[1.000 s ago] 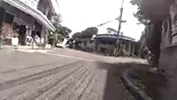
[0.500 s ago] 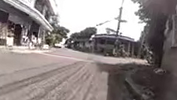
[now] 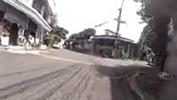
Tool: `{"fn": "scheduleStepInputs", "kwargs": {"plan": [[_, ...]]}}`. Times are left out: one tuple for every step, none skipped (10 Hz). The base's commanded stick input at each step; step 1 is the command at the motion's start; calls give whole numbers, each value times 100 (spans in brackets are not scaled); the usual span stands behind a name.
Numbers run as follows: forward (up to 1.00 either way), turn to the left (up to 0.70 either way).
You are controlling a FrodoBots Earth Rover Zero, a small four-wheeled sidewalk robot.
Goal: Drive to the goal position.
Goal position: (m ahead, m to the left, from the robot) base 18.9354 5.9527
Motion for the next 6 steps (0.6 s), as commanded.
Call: {"fn": "scheduleStepInputs", "kwargs": {"plan": [[70,2],[70,2],[70,2],[70,2],[70,1],[70,0]]}}
